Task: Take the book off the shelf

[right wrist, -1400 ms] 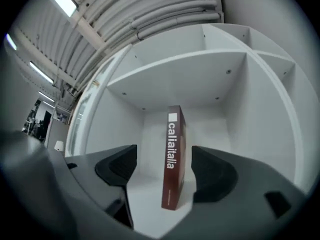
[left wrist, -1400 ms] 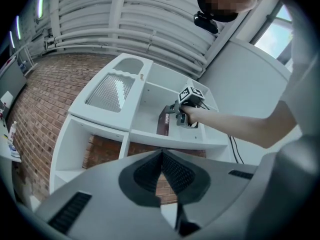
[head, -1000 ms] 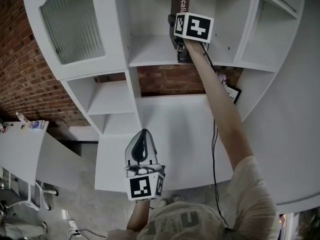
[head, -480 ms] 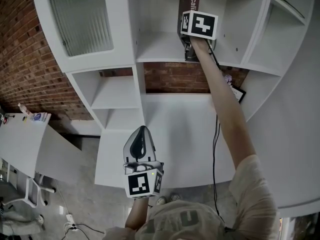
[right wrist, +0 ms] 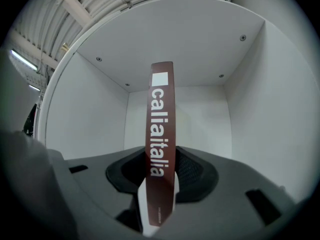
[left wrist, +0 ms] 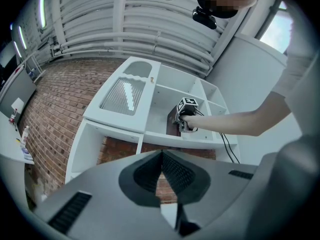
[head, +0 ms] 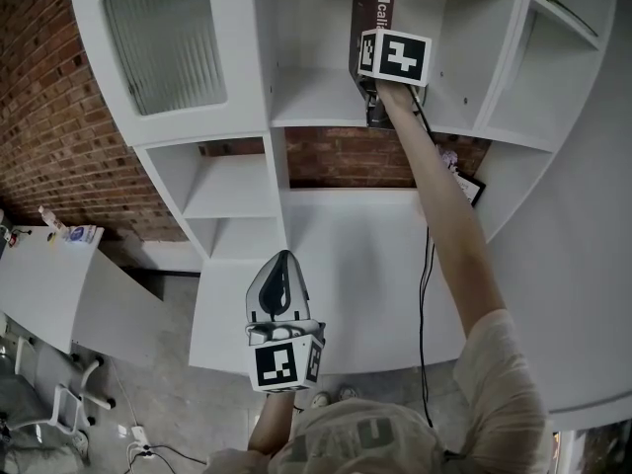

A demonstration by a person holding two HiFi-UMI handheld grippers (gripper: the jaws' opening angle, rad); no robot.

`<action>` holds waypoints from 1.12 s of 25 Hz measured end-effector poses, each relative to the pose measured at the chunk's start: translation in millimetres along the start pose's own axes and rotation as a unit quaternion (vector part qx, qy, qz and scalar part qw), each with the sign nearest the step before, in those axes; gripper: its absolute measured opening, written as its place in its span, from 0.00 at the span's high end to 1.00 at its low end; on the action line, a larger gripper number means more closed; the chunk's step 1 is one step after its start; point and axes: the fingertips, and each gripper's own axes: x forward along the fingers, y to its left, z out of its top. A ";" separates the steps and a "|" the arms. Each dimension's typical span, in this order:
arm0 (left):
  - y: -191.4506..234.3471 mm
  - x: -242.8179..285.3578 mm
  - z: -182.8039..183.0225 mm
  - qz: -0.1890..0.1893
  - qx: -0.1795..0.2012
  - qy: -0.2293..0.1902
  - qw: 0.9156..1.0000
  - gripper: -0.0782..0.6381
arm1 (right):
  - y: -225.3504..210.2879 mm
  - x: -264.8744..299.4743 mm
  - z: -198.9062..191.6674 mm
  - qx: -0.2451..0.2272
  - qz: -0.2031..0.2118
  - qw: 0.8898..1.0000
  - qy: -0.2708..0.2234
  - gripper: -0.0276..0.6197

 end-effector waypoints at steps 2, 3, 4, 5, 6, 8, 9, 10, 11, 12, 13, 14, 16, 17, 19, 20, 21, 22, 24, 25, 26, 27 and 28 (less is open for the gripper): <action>0.1 -0.5 1.7 -0.002 0.001 -0.006 1.000 0.87 | 0.2 -6.8 -0.6 0.002 0.005 1.000 -0.005 0.73; 0.7 -1.0 2.5 -0.003 0.001 -0.008 1.000 0.87 | 0.8 -11.4 -0.7 0.004 0.009 1.000 -0.009 0.73; 1.4 -2.0 2.8 -0.001 0.001 -0.007 1.000 0.87 | 2.9 -16.8 -0.3 0.005 0.015 1.000 -0.014 0.73; 1.8 -3.2 2.4 0.001 0.000 -0.005 1.000 0.87 | 6.5 -22.6 0.0 0.005 0.024 0.999 -0.020 0.73; 1.1 -4.1 1.5 0.001 -0.001 -0.002 1.000 0.87 | 10.5 -28.8 0.3 0.003 0.033 0.999 -0.026 0.73; -4.4 -4.1 -0.6 -0.003 -0.003 0.002 1.000 0.87 | 15.6 -42.4 0.0 -0.002 0.045 0.998 -0.035 0.73; -8.3 -3.4 -0.6 -0.008 -0.004 0.002 1.000 0.87 | 17.1 -50.8 0.7 -0.004 0.050 0.998 -0.041 0.73; -12.2 -2.7 0.8 -0.012 -0.005 0.002 1.000 0.87 | 19.0 -60.4 2.2 -0.004 0.058 0.997 -0.048 0.73; -15.7 -2.3 3.4 -0.016 -0.007 0.001 1.000 0.87 | 20.8 -70.1 2.7 -0.001 0.067 0.996 -0.054 0.73; -18.7 -2.0 5.9 -0.020 -0.007 -0.001 1.000 0.87 | 22.7 -80.0 1.9 0.005 0.076 0.995 -0.058 0.73; -21.3 -1.7 8.1 -0.023 -0.006 -0.005 1.000 0.87 | 25.2 -91.0 1.4 0.008 0.086 0.994 -0.063 0.73; -23.6 -1.3 10.3 -0.026 -0.005 -0.008 1.000 0.87 | 28.2 -103.2 1.4 0.009 0.096 0.993 -0.071 0.73; -28.2 -0.4 14.9 -0.030 -0.003 -0.011 0.999 0.87 | 32.9 -129.7 -1.0 0.015 0.116 0.989 -0.089 0.73; -30.2 -0.5 16.5 -0.032 -0.002 -0.012 0.999 0.87 | 34.5 -144.2 -3.3 0.019 0.124 0.987 -0.098 0.73; -33.9 -1.5 17.7 -0.037 0.000 -0.012 0.999 0.87 | 36.0 -173.9 -9.2 0.024 0.132 0.984 -0.119 0.73; -35.7 -2.2 17.7 -0.038 0.001 -0.012 0.999 0.87 | 35.9 -187.7 -13.4 0.026 0.133 0.982 -0.130 0.73; -37.7 -2.9 17.7 -0.040 0.001 -0.011 0.999 0.87 | 35.8 -201.5 -17.9 0.027 0.133 0.981 -0.141 0.73; -39.8 -3.1 18.2 -0.041 0.000 -0.011 0.999 0.87 | 36.1 -215.6 -22.7 0.026 0.132 0.979 -0.151 0.73; -44.2 -2.6 21.0 -0.042 0.000 -0.013 0.999 0.87 | 37.0 -243.4 -33.8 0.024 0.128 0.977 -0.166 0.73; -46.9 -2.2 23.0 -0.044 0.002 -0.015 0.999 0.87 | 37.2 -256.4 -40.7 0.023 0.124 0.977 -0.171 0.73; -49.9 -2.1 25.4 -0.047 0.004 -0.016 0.999 0.87 | 37.1 -268.5 -48.4 0.024 0.119 0.978 -0.172 0.73; -52.9 -2.5 28.1 -0.049 0.006 -0.018 0.999 0.87 | 37.1 -279.3 -56.3 0.024 0.113 0.978 -0.172 0.73; -55.6 -3.3 31.1 -0.052 0.008 -0.021 0.998 0.87 | 37.6 -289.0 -64.1 0.023 0.108 0.979 -0.170 0.73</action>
